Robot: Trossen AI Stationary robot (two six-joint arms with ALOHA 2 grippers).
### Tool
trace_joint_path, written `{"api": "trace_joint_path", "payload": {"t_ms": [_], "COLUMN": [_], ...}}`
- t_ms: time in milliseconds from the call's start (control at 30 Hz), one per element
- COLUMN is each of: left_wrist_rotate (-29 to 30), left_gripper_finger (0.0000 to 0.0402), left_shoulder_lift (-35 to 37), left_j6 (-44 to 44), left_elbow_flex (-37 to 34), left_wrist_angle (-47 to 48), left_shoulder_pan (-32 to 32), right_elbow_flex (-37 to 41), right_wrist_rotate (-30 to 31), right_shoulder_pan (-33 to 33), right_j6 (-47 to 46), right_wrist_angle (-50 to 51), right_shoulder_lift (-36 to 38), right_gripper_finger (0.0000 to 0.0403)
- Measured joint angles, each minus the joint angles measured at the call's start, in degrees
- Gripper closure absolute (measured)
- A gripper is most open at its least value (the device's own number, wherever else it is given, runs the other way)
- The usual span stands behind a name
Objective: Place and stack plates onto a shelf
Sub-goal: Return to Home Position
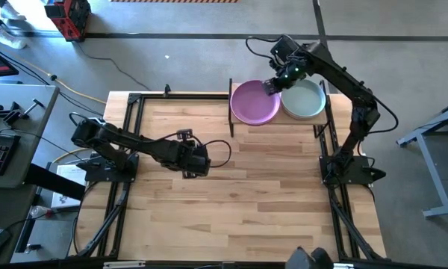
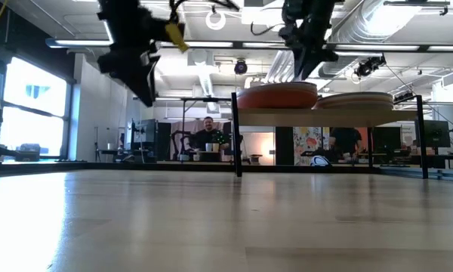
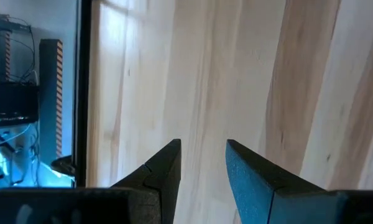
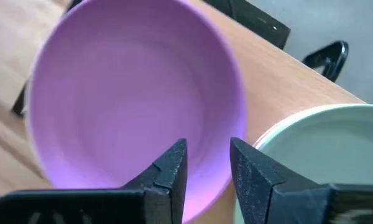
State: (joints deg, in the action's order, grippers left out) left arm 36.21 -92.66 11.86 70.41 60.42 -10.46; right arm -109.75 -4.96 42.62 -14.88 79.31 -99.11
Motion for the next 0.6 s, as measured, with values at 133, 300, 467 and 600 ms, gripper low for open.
{"api": "trace_joint_path", "payload": {"t_ms": [133,300,467,600], "left_wrist_rotate": [0.0,-0.08,0.01,-0.31], "left_gripper_finger": [0.0284,0.0284,0.0284,0.0284], "left_shoulder_lift": [0.7,3.48,9.26,16.46], "left_j6": [1.14,4.93,7.95,8.35], "left_elbow_flex": [-4.13,-9.59,-16.5,-23.17], "left_wrist_angle": [-0.17,-0.65,-2.77,-7.9], "left_shoulder_pan": [0.0,0.46,1.67,2.99], "right_elbow_flex": [0.0,0.0,0.0,0.0], "right_wrist_rotate": [0.43,1.74,5.2,6.21], "right_shoulder_pan": [-2.97,-8.64,-14.28,-17.61], "right_j6": [3.76,8.47,10.74,11.48], "right_wrist_angle": [1.14,0.87,-0.48,-0.28], "right_shoulder_lift": [2.29,5.53,8.52,10.64], "right_gripper_finger": [0.0304,0.0304,0.0304,0.0304]}}
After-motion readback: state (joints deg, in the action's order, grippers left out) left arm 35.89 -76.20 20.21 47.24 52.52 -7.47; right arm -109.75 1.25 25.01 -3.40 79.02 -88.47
